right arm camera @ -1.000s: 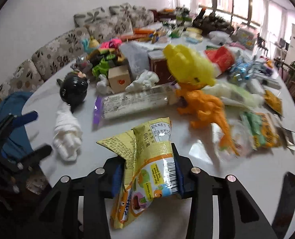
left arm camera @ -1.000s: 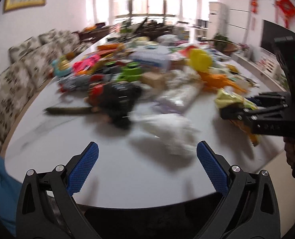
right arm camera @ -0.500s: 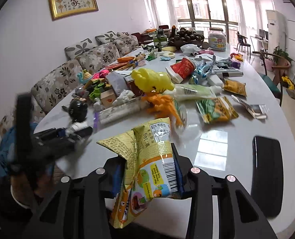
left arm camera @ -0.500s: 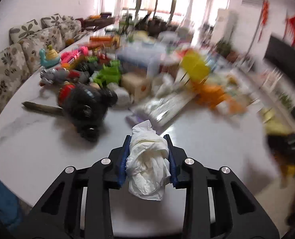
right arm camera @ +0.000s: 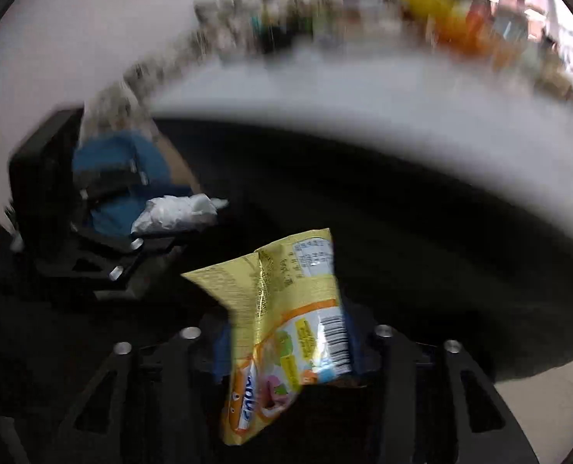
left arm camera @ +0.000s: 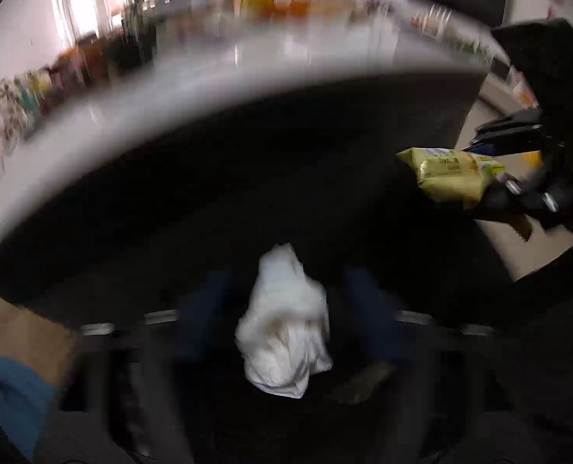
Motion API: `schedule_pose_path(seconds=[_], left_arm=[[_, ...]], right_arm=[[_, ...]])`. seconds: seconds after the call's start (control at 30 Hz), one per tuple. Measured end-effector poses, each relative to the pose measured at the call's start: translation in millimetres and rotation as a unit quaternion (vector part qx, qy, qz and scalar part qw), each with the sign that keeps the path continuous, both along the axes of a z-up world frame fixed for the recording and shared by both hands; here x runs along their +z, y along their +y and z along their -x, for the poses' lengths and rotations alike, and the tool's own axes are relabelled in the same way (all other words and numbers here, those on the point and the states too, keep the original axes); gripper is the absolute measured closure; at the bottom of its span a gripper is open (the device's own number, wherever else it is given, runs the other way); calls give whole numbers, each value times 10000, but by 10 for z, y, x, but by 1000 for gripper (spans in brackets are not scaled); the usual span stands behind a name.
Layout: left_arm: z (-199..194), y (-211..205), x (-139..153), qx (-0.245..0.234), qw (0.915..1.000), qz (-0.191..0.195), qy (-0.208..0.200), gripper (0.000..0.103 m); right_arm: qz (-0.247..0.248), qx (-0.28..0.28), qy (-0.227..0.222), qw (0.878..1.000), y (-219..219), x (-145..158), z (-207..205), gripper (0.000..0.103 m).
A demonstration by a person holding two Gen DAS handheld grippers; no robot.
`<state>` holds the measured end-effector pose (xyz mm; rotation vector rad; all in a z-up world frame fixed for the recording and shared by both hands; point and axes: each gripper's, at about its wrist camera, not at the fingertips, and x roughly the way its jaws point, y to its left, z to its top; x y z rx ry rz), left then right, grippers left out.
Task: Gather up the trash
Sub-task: 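Carry both items into the dark bin and open both tools, then grasp the yellow toy with the right tool while the left tool grasps the black toy figure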
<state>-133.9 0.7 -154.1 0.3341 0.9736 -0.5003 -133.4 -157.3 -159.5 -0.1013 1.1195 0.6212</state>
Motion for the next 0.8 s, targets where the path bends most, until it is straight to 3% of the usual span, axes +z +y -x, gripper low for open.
schedule_pose_path(seconds=[0.03,0.1,0.17,0.27,0.3,0.33,0.4,0.43,0.53,0.67,0.73,0.8], left_arm=[[-46,23,-132,49,9999,-93,89,11],[-162,70,-402,118,9985,-254,463,11],[-211,123,-441,242,9970,-313,672,11],[-203,258,-151,316,9981,42,520,11],[-195,293,-4,317,9985,188,404,11],[-182,326,236,323,9986,393,168,11],[-229,338,614,331,9970,642,-294,11],[-281,343,839,373,9945,755,-631,11],[-482,351,1313,737,9821,917,-1468,11],[-779,470,1501,1409,9680,969,-1838,11],[-773,511,1501,1690,9634,1102,-1766,11],[-824,585,1484,1827,9602,1238,-1712,11]], right_arm=[[370,-3,73,9993,78,-248,-41,26],[552,30,340,9979,126,-472,-68,29],[373,16,425,9984,105,-418,-41,34],[-219,81,-149,9996,27,223,29,34],[-466,85,-477,9977,-13,519,22,31],[-585,43,-760,9954,-43,738,-6,21],[-527,-243,-1602,9854,-118,1285,-225,11],[-387,-436,-1968,9787,-155,1533,-465,11],[18,-972,-2454,9645,-211,1857,-1226,9],[677,-1396,-2507,9555,-159,1797,-2101,10],[965,-1311,-2481,9550,76,1658,-2306,10],[1461,-1331,-2692,9426,210,1524,-2328,11]])
